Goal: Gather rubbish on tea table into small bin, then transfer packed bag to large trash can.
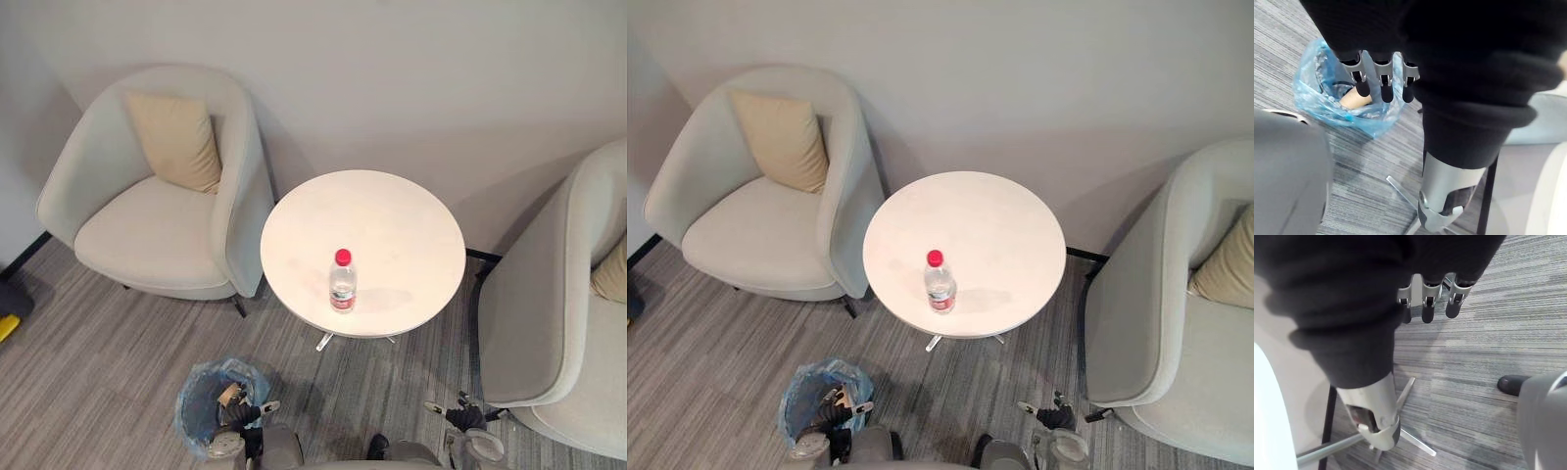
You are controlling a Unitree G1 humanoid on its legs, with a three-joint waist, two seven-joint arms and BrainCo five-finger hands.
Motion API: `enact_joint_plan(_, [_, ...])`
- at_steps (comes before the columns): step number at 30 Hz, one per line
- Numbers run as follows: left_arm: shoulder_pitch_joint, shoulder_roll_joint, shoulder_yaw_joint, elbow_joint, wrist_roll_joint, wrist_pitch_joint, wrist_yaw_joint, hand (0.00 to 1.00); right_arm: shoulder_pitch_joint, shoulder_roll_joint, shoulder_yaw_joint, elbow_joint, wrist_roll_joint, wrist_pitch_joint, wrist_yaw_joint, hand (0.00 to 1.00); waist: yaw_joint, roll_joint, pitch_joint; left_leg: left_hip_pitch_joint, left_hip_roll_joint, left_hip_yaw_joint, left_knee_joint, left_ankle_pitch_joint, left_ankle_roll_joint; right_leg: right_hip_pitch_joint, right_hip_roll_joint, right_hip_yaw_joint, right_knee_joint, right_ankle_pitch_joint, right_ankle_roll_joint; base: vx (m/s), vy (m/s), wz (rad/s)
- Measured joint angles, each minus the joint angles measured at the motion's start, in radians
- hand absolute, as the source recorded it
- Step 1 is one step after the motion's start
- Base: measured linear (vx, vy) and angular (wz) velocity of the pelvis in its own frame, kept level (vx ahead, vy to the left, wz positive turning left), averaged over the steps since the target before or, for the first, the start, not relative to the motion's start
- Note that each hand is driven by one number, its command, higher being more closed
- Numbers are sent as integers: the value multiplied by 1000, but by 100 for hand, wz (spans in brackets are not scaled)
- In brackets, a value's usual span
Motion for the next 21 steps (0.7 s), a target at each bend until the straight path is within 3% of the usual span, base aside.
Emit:
enact_joint_plan(3, [6, 15, -7, 31, -7, 1, 0, 0, -3, 8, 0, 24, 0, 0, 0, 0, 5, -22, -6, 19, -48, -1, -86, 48, 16, 6, -20, -2, -42, 32, 17, 13, 77, 18])
enact_joint_plan(6, [6, 35, -14, 53, 0, 1, -1, 0, -3, 8, 6, 29, -4, -1, 0, 0, 0, -20, -9, 62, -81, 1, -161, 84, 24, 22, -33, 3, -69, 49, 24, -3, 60, 0])
enact_joint_plan(13, [10, 63, -46, 62, 1, 1, 0, 0, -20, -25, 81, 4, -25, -7, -2, 0, 0, -25, -13, 97, -98, -1, -262, 144, 24, 18, -23, 15, -98, 77, 16, -38, -11, -4])
enact_joint_plan(21, [40, 87, -49, 61, 14, -2, 3, 0, 5, -86, 106, -307, -49, -46, -12, 0, 0, -42, -29, 132, -110, -25, -321, 161, 21, 17, -4, 64, -134, 107, 13, -47, -11, -17])
